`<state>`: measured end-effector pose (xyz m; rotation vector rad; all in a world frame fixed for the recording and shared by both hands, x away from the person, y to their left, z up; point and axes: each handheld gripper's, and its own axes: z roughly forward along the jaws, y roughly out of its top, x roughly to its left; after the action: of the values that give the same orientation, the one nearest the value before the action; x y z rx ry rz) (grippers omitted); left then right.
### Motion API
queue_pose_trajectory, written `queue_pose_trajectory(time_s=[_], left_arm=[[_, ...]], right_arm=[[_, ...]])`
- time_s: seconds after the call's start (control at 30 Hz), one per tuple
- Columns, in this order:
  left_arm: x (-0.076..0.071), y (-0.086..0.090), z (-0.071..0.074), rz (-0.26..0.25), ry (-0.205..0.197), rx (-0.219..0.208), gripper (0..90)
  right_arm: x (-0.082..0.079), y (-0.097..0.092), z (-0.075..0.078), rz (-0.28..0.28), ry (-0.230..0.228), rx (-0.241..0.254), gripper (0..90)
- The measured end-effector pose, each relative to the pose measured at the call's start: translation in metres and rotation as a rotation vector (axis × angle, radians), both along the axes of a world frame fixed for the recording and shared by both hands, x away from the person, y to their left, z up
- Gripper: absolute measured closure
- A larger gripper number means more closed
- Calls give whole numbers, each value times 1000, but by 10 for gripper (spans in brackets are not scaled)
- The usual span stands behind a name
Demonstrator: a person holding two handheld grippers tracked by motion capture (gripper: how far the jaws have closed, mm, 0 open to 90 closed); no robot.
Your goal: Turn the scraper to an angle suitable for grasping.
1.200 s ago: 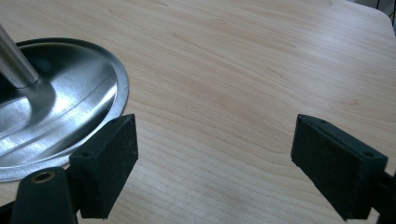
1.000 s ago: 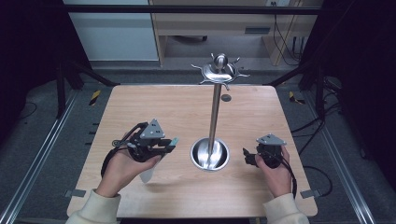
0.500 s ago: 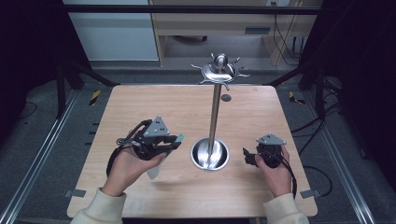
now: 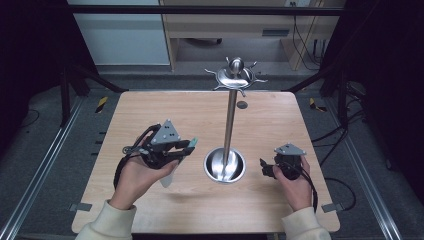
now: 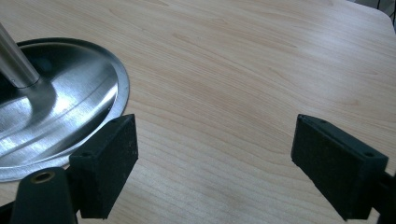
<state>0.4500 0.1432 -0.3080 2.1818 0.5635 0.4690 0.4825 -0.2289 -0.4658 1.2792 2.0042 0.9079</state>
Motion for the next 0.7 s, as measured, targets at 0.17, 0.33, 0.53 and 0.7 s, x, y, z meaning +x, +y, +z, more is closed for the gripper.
queue_pose_trajectory(time_s=[0.17, 0.33, 0.53, 0.7], left_arm=[[-2, -2, 9, -1, -21, 0, 744], [-3, -5, 17, -5, -34, -22, 744], [-3, -8, 24, 3, -46, -40, 744], [-4, -11, 32, 5, -67, -55, 744]], right_arm=[[1, 0, 0, 2, 0, -4, 150], [1, 0, 0, 1, 0, -2, 150], [1, 0, 0, 0, 1, 1, 148], [1, 0, 0, 2, 2, 1, 147]])
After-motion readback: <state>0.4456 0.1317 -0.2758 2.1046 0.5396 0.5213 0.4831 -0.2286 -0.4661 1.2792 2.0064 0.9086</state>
